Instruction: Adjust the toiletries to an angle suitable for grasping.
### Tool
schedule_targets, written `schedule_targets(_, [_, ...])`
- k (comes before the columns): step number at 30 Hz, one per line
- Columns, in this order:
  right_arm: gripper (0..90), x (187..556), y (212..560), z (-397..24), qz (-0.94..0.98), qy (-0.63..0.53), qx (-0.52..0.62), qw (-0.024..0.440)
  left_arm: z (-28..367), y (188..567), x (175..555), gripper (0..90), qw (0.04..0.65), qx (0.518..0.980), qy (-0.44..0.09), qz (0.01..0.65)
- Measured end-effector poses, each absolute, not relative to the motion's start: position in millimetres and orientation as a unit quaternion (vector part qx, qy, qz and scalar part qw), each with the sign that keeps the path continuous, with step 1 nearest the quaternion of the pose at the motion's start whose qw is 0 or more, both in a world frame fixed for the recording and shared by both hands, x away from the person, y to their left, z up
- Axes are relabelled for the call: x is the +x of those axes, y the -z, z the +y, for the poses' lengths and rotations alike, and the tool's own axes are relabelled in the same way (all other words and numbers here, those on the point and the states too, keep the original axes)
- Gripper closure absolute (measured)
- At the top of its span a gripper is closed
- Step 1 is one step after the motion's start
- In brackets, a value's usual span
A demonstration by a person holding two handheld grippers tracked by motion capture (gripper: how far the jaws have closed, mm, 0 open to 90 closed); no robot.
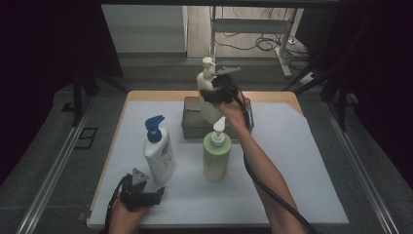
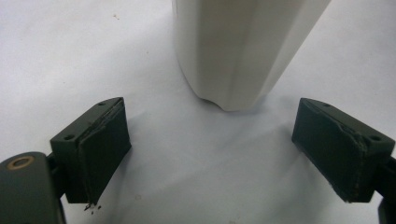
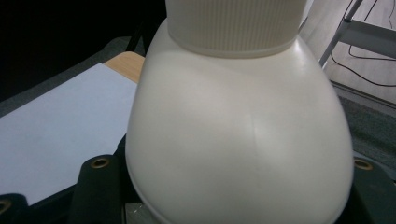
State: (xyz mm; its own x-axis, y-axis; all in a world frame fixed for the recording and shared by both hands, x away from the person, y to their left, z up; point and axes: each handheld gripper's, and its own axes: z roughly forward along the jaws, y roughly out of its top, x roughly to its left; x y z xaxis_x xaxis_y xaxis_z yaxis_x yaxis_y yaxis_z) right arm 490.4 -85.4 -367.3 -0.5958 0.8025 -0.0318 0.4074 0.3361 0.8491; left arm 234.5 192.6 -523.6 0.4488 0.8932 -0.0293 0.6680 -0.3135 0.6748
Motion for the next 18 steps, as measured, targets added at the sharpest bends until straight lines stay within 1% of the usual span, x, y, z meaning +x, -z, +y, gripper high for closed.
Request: schedule_targets(18, [36.8, 488, 399, -85, 0.793, -0.418, 0.386, 0.216, 193, 524, 235, 10.8, 0.316, 0.790, -0.178, 0.494])
